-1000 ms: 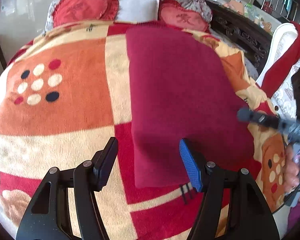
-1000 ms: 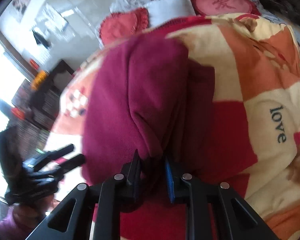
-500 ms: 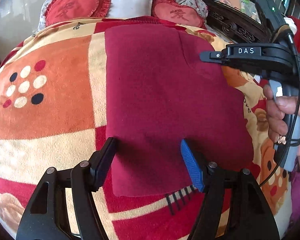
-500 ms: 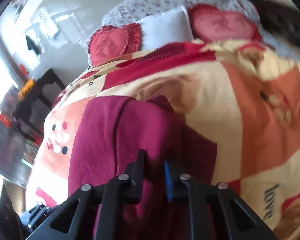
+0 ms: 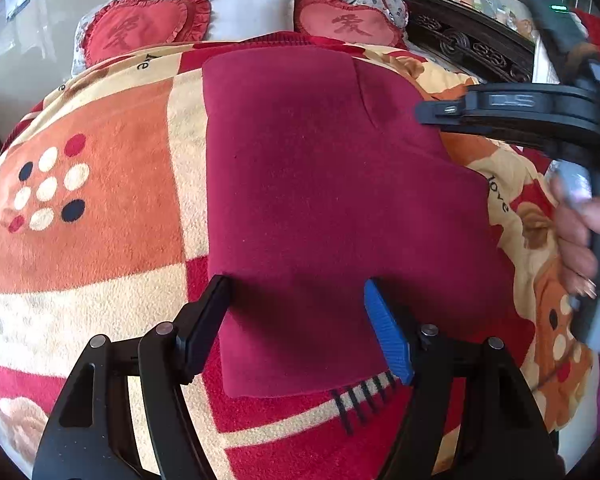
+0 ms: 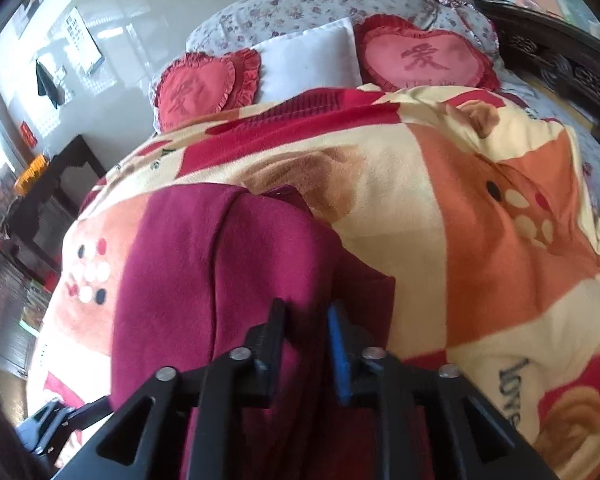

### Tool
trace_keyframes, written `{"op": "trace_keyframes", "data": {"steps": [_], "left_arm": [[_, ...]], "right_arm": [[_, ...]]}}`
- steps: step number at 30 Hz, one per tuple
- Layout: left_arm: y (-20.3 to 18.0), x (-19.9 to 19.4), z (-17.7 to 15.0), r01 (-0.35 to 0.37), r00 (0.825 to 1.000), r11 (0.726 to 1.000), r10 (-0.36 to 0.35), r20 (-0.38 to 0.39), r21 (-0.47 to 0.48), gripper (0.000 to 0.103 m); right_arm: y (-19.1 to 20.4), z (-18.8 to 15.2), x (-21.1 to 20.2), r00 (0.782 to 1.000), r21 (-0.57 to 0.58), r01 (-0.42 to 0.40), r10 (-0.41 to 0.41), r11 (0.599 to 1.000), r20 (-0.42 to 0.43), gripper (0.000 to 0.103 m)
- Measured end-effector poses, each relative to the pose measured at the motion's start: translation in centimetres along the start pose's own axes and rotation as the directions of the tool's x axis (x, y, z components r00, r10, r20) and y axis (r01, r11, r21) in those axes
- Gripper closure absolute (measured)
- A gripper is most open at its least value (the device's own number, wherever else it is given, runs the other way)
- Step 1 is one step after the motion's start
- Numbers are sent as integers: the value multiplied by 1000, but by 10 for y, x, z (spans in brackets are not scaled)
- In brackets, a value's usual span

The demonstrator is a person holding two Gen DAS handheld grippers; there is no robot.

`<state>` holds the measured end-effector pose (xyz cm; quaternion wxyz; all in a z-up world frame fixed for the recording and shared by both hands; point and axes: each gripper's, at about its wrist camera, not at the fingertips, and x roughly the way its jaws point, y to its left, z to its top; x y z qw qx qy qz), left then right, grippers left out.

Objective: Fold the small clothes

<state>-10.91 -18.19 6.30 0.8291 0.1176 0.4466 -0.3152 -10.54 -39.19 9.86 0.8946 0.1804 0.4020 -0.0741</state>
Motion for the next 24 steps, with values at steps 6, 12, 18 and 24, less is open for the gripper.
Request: {"op": "trace_keyframes", "data": {"steps": [6, 12, 18, 24], "left_arm": [[-2, 0, -1, -13, 1000, 1000, 13, 2, 3, 34], [-4, -1, -2, -19, 1000, 1000, 19, -2, 0, 34], [-4, -4, -3, -9, 1000, 1000, 9, -12, 7, 34], [19, -21, 9, 63, 997, 996, -60, 44, -59, 33]], "right_arm": [[36, -24, -32, 994, -108, -110, 111, 988, 3, 67], [36, -47, -12, 997, -134, -49, 41, 990, -63, 78], [13, -72, 0, 997, -82, -19, 13, 996, -73, 82], [5, -71, -4, 997, -39, -55, 52, 998, -65, 72]]}}
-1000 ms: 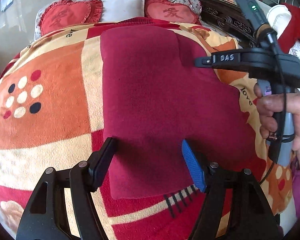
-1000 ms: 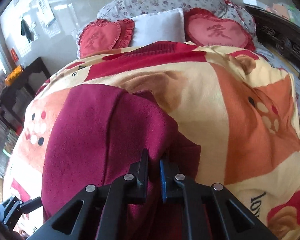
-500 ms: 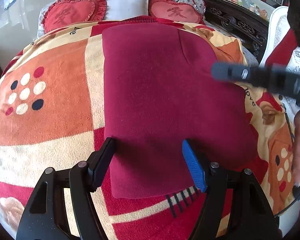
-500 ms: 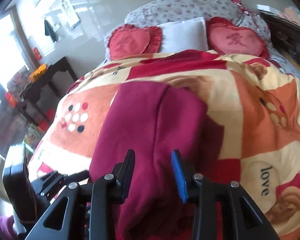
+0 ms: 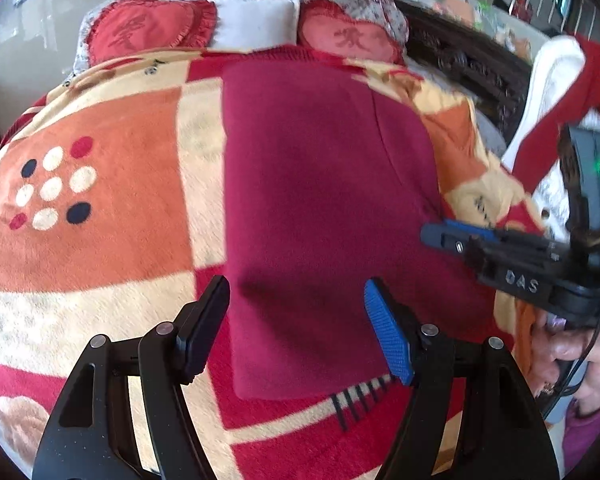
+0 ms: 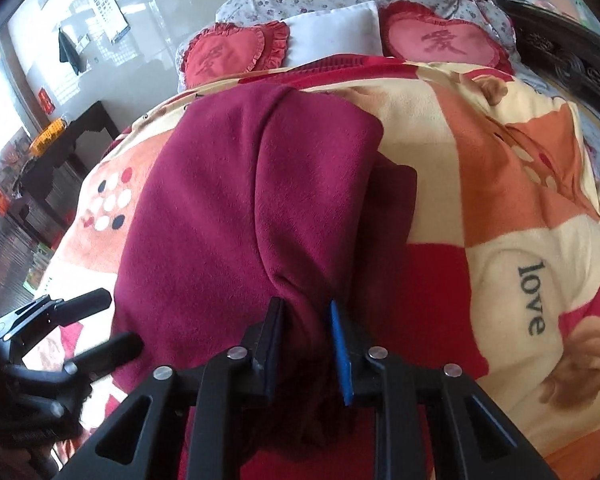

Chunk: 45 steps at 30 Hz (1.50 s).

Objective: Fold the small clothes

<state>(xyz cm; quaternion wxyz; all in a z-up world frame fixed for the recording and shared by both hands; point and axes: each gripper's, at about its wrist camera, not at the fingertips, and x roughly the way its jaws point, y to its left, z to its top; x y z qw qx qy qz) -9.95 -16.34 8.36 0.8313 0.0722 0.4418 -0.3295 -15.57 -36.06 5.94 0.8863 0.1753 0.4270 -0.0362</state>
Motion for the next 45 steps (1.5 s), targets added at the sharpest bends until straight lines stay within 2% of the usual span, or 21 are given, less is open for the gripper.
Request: {"op": "trace_keyframes", "data": {"steps": [1, 2, 5, 6, 9, 13, 16, 17, 19, 23, 25, 26, 27, 28, 29, 30, 32, 36, 39, 43, 45], "left_arm": [[4, -1, 3, 15, 1000, 1000, -14, 6, -16, 33], [9, -1, 6, 27, 1000, 999, -27, 7, -32, 32], [24, 5, 13, 71, 997, 994, -71, -4, -89, 32], [28, 7, 14, 83, 996, 991, -84, -5, -103, 32], [40, 18, 19, 140, 989, 977, -145, -22, -158, 32], [49, 37, 24, 201, 976, 957, -215, -45, -211, 32], [53, 50, 25, 248, 961, 938, -269, -57, -242, 24], [52, 56, 25, 264, 956, 932, -288, -62, -249, 24], [50, 63, 26, 281, 949, 927, -306, -70, -250, 23], [44, 68, 29, 277, 950, 928, -304, -74, -247, 21], [41, 65, 29, 267, 953, 931, -293, -71, -250, 24], [39, 61, 29, 260, 957, 935, -283, -67, -242, 30], [37, 58, 30, 255, 959, 939, -276, -62, -232, 32], [34, 51, 29, 252, 962, 943, -269, -53, -216, 38], [33, 45, 29, 253, 963, 946, -267, -45, -203, 42], [31, 37, 29, 259, 962, 946, -271, -39, -193, 44], [31, 17, 27, 276, 958, 944, -287, -31, -182, 44], [30, -26, 14, 251, 965, 957, -259, -40, -145, 44], [40, -54, -4, 223, 966, 962, -239, -94, -160, 44], [54, -65, -35, 169, 967, 968, -199, -156, -187, 44], [62, -59, -52, 142, 964, 967, -184, -192, -213, 44]], "right_arm": [[-4, 1, -1, 1000, 26, -10, 10, 1000, 5, 67], [-8, 2, -2, 1000, 52, -21, 21, 998, 10, 57], [-21, 4, -7, 995, 144, -93, 87, 985, 45, 49], [-24, 5, -7, 993, 171, -115, 106, 979, 60, 43], [-33, 13, -5, 991, 203, -114, 98, 972, 89, 24], [-51, 22, 8, 988, 245, -130, 106, 961, 112, 19], [-64, 26, 24, 974, 299, -218, 190, 929, 120, 18], [-64, 26, 29, 969, 301, -245, 219, 922, 118, 14], [-56, 29, 33, 968, 257, -242, 215, 936, 129, 7], [-36, 37, 38, 977, 173, -203, 188, 964, 99, 7], [-29, 40, 39, 980, 154, -192, 182, 969, 80, 23], [-27, 42, 37, 979, 151, -200, 191, 968, 70, 37], [-27, 42, 35, 979, 154, -201, 193, 967, 65, 45], [-25, 42, 31, 980, 153, -198, 190, 968, 66, 50], [-22, 43, 25, 979, 148, -199, 190, 969, 73, 60], [-21, 43, 19, 976, 146, -211, 201, 967, 79, 62], [-15, 43, 7, 968, 157, -249, 239, 956, 78, 63], [8, 37, -21, 954, 144, -298, 293, 944, 58, 63], [29, 24, -29, 950, 159, -303, 310, 940, -20, 63], [55, -5, -23, 936, 182, -323, 341, 929, -82, 63], [62, -18, -8, 935, 191, -303, 330, 934, -130, 63]]}}
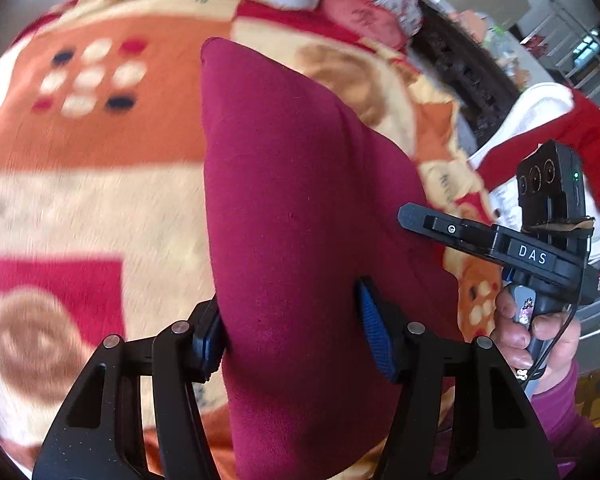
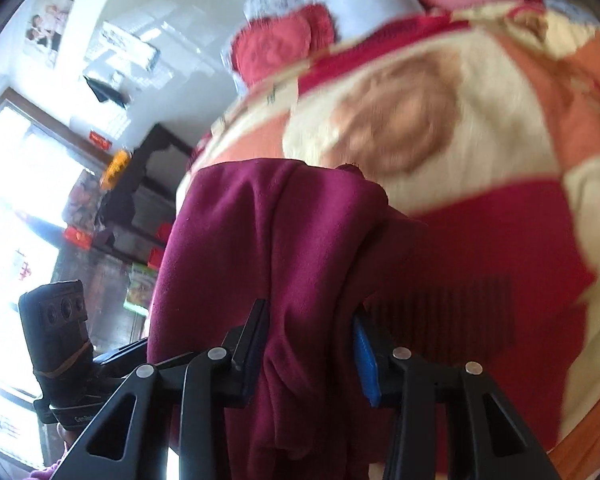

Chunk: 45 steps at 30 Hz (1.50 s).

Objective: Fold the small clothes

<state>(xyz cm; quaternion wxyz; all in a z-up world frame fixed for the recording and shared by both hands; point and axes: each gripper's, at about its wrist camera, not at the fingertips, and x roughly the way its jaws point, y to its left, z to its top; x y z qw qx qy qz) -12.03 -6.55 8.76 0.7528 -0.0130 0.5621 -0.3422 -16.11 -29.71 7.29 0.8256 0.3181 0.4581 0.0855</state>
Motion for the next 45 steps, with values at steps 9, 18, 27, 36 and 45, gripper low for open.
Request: {"op": "trace_keyframes", "data": {"steps": [9, 18, 27, 36, 45], "left_arm": [[10, 5, -30, -151, 985, 988, 152, 85, -24, 33], [-7, -25, -41, -282, 927, 959, 270, 262, 10, 33], [-28, -48, -47, -335, 884, 942, 308, 351, 18, 33], [-48, -72, -62, -376, 846, 927, 333, 416, 23, 33], [-57, -84, -74, -386, 829, 922, 336, 447, 22, 32]], "right_arm": [[27, -30, -24, 978, -205, 192, -171, 960, 116, 51], [77, -78, -6, 978, -462, 207, -176, 863, 109, 69], [48, -100, -2, 954, -420, 301, -277, 856, 117, 73], [69, -108, -57, 952, -326, 275, -210, 905, 221, 49], [90, -111, -81, 908, -299, 370, -273, 880, 319, 27]]}}
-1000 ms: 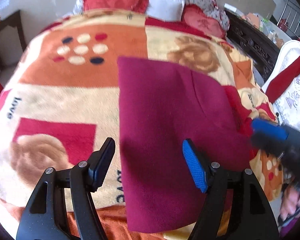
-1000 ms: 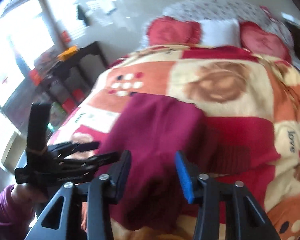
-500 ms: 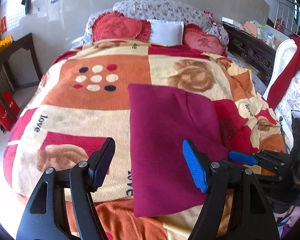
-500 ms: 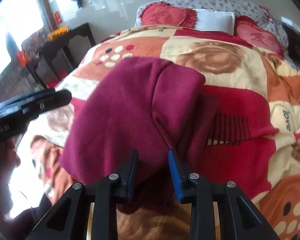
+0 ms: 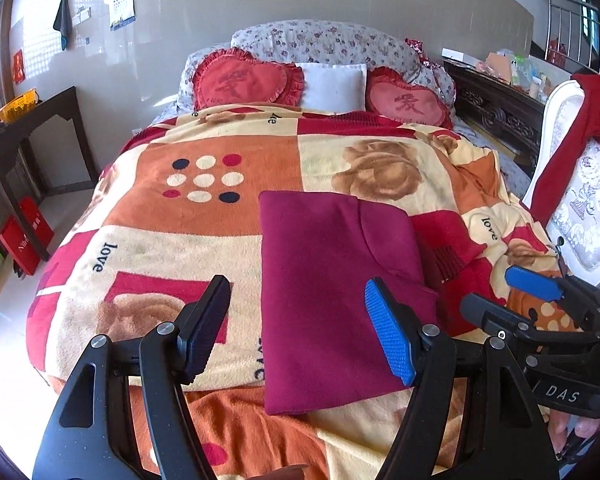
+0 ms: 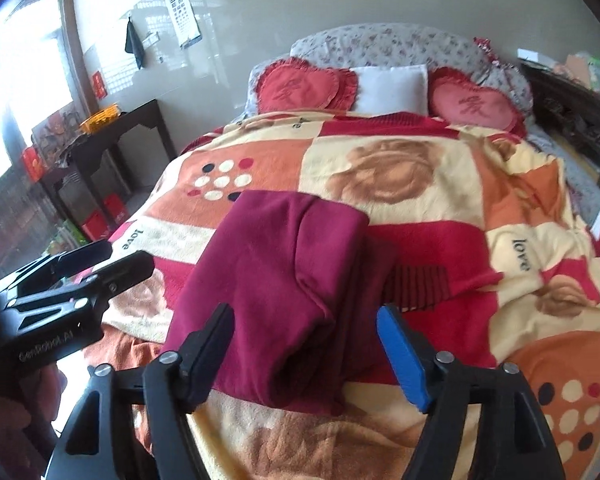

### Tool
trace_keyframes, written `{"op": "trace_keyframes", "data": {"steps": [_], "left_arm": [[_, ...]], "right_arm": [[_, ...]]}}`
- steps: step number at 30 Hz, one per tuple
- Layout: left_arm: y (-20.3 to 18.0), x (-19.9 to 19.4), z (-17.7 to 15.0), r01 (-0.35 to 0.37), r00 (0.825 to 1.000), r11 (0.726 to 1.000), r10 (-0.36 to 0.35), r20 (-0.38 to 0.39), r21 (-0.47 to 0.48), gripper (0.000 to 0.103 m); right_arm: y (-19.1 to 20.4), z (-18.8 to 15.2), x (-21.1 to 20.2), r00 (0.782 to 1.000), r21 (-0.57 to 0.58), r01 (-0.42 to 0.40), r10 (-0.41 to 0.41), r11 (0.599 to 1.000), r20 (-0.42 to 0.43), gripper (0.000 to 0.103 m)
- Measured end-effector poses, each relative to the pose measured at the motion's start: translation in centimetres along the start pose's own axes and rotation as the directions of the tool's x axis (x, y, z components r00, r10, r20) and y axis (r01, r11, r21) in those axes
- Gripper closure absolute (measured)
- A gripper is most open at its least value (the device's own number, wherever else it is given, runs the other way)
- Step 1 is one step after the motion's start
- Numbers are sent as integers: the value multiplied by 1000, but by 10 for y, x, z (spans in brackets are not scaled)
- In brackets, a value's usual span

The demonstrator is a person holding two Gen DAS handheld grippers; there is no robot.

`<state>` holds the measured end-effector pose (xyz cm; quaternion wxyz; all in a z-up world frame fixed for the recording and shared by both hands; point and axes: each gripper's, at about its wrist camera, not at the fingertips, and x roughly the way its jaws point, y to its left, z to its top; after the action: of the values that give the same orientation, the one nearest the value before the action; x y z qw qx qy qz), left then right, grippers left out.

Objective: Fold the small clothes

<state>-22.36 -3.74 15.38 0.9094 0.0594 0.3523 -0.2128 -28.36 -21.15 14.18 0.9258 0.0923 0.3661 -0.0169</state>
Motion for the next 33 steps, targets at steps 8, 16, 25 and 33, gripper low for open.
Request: {"op": "trace_keyframes", "data": {"steps": [8, 16, 25, 33], "left_arm": [[2, -5, -1, -1, 1000, 1000, 1, 6, -14, 32], [8, -3, 0, 0, 1000, 1000, 0, 0, -30, 32], [10, 1, 0, 3, 1000, 999, -3, -10, -34, 32], [13, 5, -2, 7, 1000, 998, -8, -18, -56, 33]], "right_arm": [[4, 5, -5, 999, 6, 32, -32, 999, 10, 26], [11, 9, -1, 999, -8, 41, -41, 999, 5, 25], [15, 13, 4, 999, -14, 44, -44, 999, -10, 25], [19, 15, 9, 999, -11, 42, -42, 999, -20, 25]]}}
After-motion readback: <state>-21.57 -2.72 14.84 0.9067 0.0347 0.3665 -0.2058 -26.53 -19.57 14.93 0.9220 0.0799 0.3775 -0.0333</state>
